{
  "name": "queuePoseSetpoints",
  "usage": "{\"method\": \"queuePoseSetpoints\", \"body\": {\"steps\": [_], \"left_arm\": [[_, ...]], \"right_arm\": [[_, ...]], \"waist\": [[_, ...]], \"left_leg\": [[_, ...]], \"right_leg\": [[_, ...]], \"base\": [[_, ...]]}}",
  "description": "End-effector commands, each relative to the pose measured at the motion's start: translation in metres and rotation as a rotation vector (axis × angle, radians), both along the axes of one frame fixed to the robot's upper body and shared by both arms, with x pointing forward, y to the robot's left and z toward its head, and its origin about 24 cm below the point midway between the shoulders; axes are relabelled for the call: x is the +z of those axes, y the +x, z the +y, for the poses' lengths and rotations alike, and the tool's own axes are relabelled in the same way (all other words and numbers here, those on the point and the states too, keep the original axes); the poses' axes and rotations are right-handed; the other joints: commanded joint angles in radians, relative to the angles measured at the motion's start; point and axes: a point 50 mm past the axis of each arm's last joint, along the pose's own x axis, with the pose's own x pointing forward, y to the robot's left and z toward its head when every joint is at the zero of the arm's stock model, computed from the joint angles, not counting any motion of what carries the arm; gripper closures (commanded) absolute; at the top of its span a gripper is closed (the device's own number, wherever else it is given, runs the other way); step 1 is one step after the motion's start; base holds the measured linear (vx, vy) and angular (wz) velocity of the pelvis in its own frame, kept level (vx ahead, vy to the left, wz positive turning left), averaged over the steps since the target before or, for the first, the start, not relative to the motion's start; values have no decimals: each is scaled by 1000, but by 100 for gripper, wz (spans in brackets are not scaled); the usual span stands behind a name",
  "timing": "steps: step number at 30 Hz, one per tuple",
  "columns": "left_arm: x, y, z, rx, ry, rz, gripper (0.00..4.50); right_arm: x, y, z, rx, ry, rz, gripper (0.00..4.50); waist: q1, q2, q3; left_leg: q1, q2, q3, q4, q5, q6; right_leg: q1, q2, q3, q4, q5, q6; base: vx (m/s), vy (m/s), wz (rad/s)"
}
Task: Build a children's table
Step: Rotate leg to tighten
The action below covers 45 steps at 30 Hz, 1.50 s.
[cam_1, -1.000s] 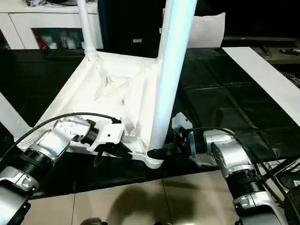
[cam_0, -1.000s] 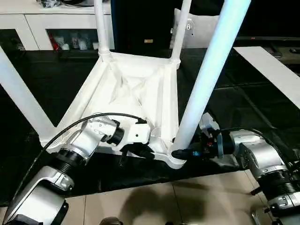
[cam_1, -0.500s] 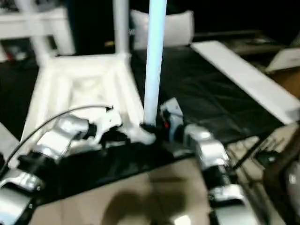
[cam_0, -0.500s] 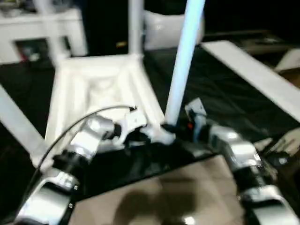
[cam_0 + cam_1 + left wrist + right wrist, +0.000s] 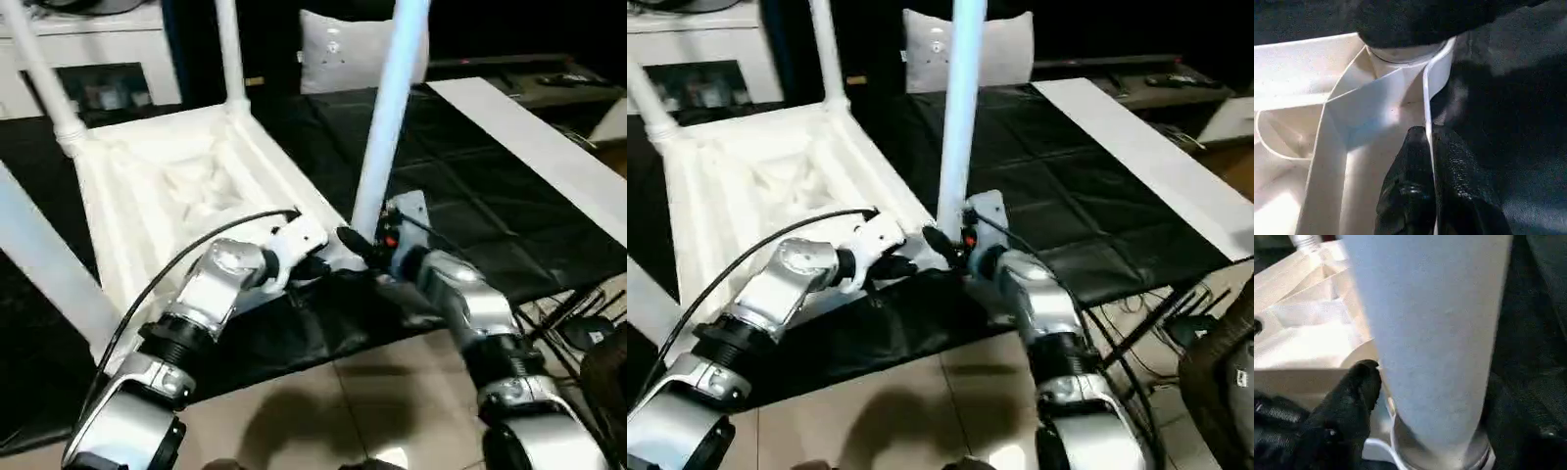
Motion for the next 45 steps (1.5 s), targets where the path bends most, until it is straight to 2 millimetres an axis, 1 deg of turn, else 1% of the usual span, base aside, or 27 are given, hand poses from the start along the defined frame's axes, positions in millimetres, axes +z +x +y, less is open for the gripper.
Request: {"method": "queuePoseSetpoints", "body": {"steps": [1, 2, 3, 4, 5, 6, 7, 8, 10, 11, 12, 13, 14, 16, 19, 20, 21, 23, 24, 26, 27, 33, 36, 38, 39, 42, 45], "left_arm": [[11, 1, -8, -73, -9, -63, 450], [11, 0, -5, -107, 0, -67, 450], [11, 0, -4, -113, 2, -68, 450], [10, -1, -1, -131, 12, -58, 450], [9, -1, 0, -138, 16, -54, 450], [8, -4, 5, -203, 32, -42, 450], [8, -6, 7, -255, 35, -39, 450], [8, -9, 9, -299, 37, -29, 450], [7, -12, 12, -351, 43, -21, 450], [7, -12, 13, -365, 47, -20, 450], [7, -12, 13, -368, 48, -20, 450], [6, -14, 15, -402, 54, -13, 450], [4, -17, 17, -451, 73, 7, 450], [3, -19, 18, -480, 87, 20, 450], [0, -24, 19, -556, 116, 55, 450], [-1, -29, 17, -616, 126, 68, 450], [-2, -30, 17, -624, 127, 70, 450], [-1, -32, 13, -660, 130, 71, 450], [-1, -33, 11, -670, 131, 69, 450], [0, -33, 7, -687, 128, 64, 450], [1, -33, 6, -691, 125, 63, 450], [2, -32, 2, -712, 120, 62, 450], [2, -32, 3, -711, 122, 66, 450], [1, -32, 5, -709, 125, 70, 450], [1, -31, 6, -706, 124, 78, 450], [1, -31, 7, -701, 121, 86, 450], [0, -31, 7, -696, 113, 94, 450]], "right_arm": [[-2, -10, 6, 133, 4, -12, 93], [-1, -16, -3, 178, 8, -20, 87], [-1, -17, -5, 185, 10, -21, 83], [1, -20, -13, 208, 14, -26, 83], [1, -21, -16, 215, 14, -29, 59], [3, -26, -30, 261, -26, -50, 48], [4, -28, -37, 285, -47, -61, 48], [6, -29, -43, 306, -64, -66, 38], [8, -33, -49, 354, -77, -70, 38], [9, -35, -51, 377, -79, -71, 9], [10, -35, -51, 382, -79, -71, 9], [12, -40, -55, 442, -88, -69, 9], [15, -46, -59, 528, -101, -63, 9], [17, -47, -61, 568, -111, -65, 9], [19, -45, -63, 605, -126, -60, 9], [18, -43, -62, 638, -137, -48, 9], [18, -43, -62, 643, -139, -46, 36], [16, -43, -59, 680, -142, -30, 36], [16, -44, -58, 695, -142, -23, 49], [14, -43, -55, 724, -136, -4, 72], [13, -43, -54, 732, -130, 3, 72], [14, -39, -47, 767, -87, 23, 124], [12, -40, -47, 780, -77, 41, 149], [12, -41, -47, 789, -67, 53, 174], [12, -42, -48, 793, -62, 58, 174], [11, -42, -48, 796, -51, 66, 205], [11, -43, -48, 801, -41, 71, 214]], "waist": [[8, 14, -76], [13, 12, -77], [13, 12, -77], [16, 14, -77], [19, 13, -76], [23, 11, -74], [26, 12, -75], [34, 10, -73], [36, 8, -74], [37, 9, -74], [36, 9, -73], [37, 9, -72], [40, 10, -73], [46, 10, -74], [50, 10, -75], [52, 10, -76], [52, 9, -75], [55, 10, -75], [59, 11, -76], [61, 12, -76], [63, 11, -76], [74, 11, -78], [75, 12, -78], [75, 12, -80], [75, 12, -79], [75, 13, -80], [75, 14, -79]], "left_leg": [[-3, 19, 10, -59, -102, 71], [0, 19, 11, -58, -109, 76], [0, 19, 11, -58, -109, 76], [-3, 19, 10, -60, -107, 77], [-1, 20, 11, -60, -109, 78], [-2, 19, 12, -60, -118, 80], [0, 18, 13, -59, -122, 80], [0, 17, 14, -60, -125, 82], [1, 18, 14, -61, -127, 79], [0, 19, 14, -61, -125, 78], [-1, 20, 14, -61, -131, 77], [0, 20, 14, -61, -135, 76], [3, 20, 14, -61, -144, 83], [3, 24, 13, -63, -139, 89], [5, 25, 14, -63, -131, 85], [6, 24, 15, -62, -129, 84], [3, 23, 15, -63, -134, 84], [7, 26, 16, -63, -132, 82], [9, 28, 16, -63, -131, 82], [9, 29, 17, -63, -131, 82], [8, 29, 17, -63, -133, 81], [8, 29, 19, -63, -130, 74], [8, 29, 18, -63, -127, 72], [6, 28, 18, -62, -120, 72], [8, 29, 19, -62, -122, 73], [7, 29, 18, -63, -116, 72], [8, 29, 19, -63, -123, 69]], "right_leg": [[77, -75, 75, -93, -169, -132], [77, -76, 76, -94, -168, -135], [77, -76, 76, -94, -168, -135], [79, -77, 76, -91, -165, -140], [78, -77, 75, -94, -177, -136], [77, -77, 75, -99, -198, -130], [78, -78, 75, -100, -208, -127], [74, -78, 75, -103, -231, -117], [75, -77, 74, -103, -241, -115], [74, -77, 75, -100, -234, -119], [74, -77, 74, -100, -235, -121], [73, -77, 73, -101, -242, -120], [73, -77, 73, -104, -249, -117], [74, -78, 74, -100, -228, -129], [73, -79, 73, -98, -212, -140], [72, -79, 73, -98, -211, -142], [74, -79, 71, -98, -228, -142], [70, -80, 73, -99, -224, -143], [70, -80, 73, -98, -219, -147], [70, -80, 73, -97, -211, -152], [71, -81, 73, -96, -211, -154], [71, -81, 73, -96, -221, -142], [72, -81, 73, -96, -217, -137], [73, -80, 73, -94, -207, -137], [72, -80, 73, -95, -207, -137], [73, -80, 73, -93, -198, -141], [72, -80, 73, -95, -206, -140]], "base": [[0, 0, 0], [0, 0, 0], [0, 0, 0], [0, 0, 0], [0, 0, 0], [0, 0, 0], [0, 0, 0], [0, 0, 0], [0, 0, 0], [0, 0, 0], [0, 0, 0], [0, 0, 0], [0, 0, 0], [0, 0, 0], [0, 0, 0], [0, 0, 0], [0, 0, 0], [0, 0, 0], [0, 0, 0], [0, 0, 0], [0, 0, 0], [0, 0, 0], [0, 0, 0], [0, 0, 0], [0, 0, 0], [0, 0, 0], [0, 0, 0]]}}
